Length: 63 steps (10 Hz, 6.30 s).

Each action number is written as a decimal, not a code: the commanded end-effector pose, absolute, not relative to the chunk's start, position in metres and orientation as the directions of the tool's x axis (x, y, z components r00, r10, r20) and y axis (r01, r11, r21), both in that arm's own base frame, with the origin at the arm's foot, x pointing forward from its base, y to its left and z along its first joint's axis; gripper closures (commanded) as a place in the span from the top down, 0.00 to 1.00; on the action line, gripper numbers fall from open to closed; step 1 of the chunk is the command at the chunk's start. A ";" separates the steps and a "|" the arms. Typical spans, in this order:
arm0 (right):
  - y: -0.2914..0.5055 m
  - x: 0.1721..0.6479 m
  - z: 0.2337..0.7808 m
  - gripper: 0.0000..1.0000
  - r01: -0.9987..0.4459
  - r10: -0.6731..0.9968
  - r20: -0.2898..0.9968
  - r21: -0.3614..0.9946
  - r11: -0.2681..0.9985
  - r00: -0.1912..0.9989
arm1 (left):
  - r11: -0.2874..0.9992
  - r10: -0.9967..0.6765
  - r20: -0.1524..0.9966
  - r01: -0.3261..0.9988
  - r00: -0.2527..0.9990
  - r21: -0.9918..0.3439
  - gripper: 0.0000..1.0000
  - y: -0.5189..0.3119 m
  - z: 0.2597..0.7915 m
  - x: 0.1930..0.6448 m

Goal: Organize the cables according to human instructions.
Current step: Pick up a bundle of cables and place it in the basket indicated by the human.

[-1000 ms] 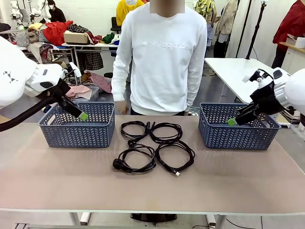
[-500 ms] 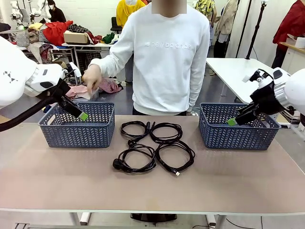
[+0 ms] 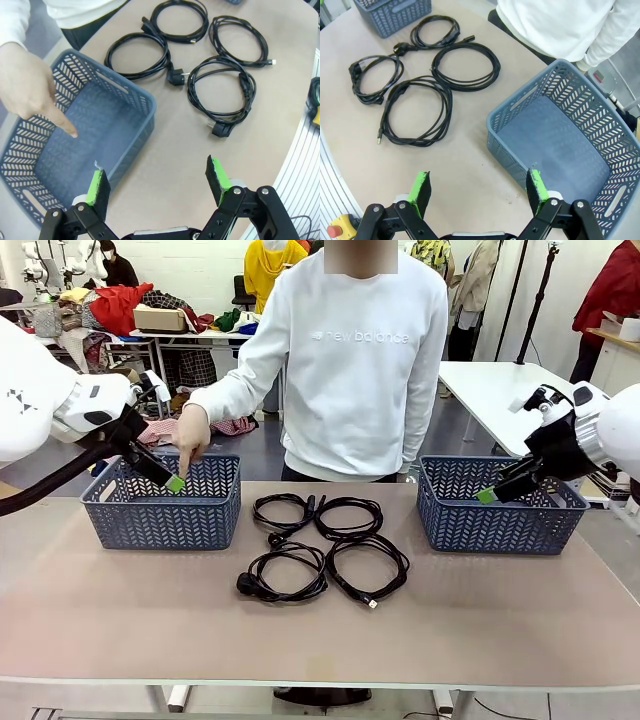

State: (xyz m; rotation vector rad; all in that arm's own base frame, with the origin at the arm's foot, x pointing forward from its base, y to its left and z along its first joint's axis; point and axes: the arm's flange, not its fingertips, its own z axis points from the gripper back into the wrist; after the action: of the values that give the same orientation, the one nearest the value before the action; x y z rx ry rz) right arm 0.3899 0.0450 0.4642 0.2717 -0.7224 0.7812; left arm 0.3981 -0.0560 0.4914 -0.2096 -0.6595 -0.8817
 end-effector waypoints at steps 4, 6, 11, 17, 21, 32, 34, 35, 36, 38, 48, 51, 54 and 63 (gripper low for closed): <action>0.044 0.391 0.463 1.00 -0.722 0.539 0.686 -0.030 0.692 0.488 | 0.629 -0.638 0.627 0.773 0.448 0.087 1.00 -0.055 0.489 0.398; 0.044 0.391 0.463 1.00 -0.722 0.539 0.686 -0.030 0.692 0.488 | 0.629 -0.638 0.627 0.773 0.448 0.087 1.00 -0.055 0.489 0.398; 0.044 0.391 0.463 1.00 -0.722 0.539 0.686 -0.030 0.692 0.488 | 0.385 -0.849 0.467 0.894 0.245 0.230 1.00 -0.124 0.493 0.399; 0.044 0.391 0.463 1.00 -0.722 0.539 0.686 -0.030 0.692 0.488 | 0.068 -0.959 0.280 0.992 0.035 0.110 1.00 -0.221 0.452 0.391; 0.044 0.391 0.463 1.00 -0.722 0.539 0.686 -0.030 0.692 0.488 | 0.030 -0.968 0.249 0.997 0.013 0.066 1.00 -0.244 0.424 0.378; 0.044 0.391 0.463 1.00 -0.722 0.539 0.686 -0.030 0.692 0.488 | -0.040 -0.984 0.169 0.996 -0.053 0.076 1.00 -0.275 0.393 0.378; 0.044 0.391 0.463 1.00 -0.722 0.539 0.686 -0.030 0.692 0.488 | -0.074 -0.983 0.163 0.994 -0.087 0.085 1.00 -0.284 0.377 0.377; 0.044 0.391 0.463 1.00 -0.722 0.539 0.686 -0.030 0.692 0.488 | -0.094 -0.983 0.153 0.992 -0.106 0.081 1.00 -0.288 0.371 0.375; 0.044 0.391 0.463 1.00 -0.722 0.539 0.686 -0.030 0.692 0.488 | -0.101 -0.982 0.155 0.992 -0.111 0.075 1.00 -0.291 0.364 0.374; 0.044 0.391 0.463 1.00 -0.722 0.539 0.686 -0.030 0.692 0.488 | -0.099 -0.983 0.146 0.991 -0.111 0.086 1.00 -0.297 0.350 0.377; 0.044 0.391 0.463 1.00 -0.722 0.539 0.686 -0.030 0.692 0.488 | -0.108 -0.989 0.097 0.992 -0.113 0.058 1.00 -0.309 0.322 0.386; 0.044 0.391 0.463 1.00 -0.722 0.539 0.686 -0.030 0.692 0.488 | -0.112 -0.988 0.100 0.992 -0.118 0.062 0.74 -0.310 0.320 0.387; 0.044 0.391 0.463 1.00 -0.722 0.539 0.686 -0.030 0.692 0.488 | -0.117 -0.988 0.098 0.992 -0.121 0.051 0.42 -0.311 0.318 0.389; 0.044 0.391 0.463 1.00 -0.722 0.539 0.686 -0.030 0.692 0.488 | -0.075 -0.995 0.048 0.986 -0.083 0.152 0.00 -0.303 0.359 0.386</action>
State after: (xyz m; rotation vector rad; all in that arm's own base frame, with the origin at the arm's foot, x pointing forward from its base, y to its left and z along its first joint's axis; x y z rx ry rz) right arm 0.3898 0.0452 0.4642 0.2689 -0.7212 0.7809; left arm 0.3910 -0.3056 0.3427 0.0084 -0.1540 -1.6828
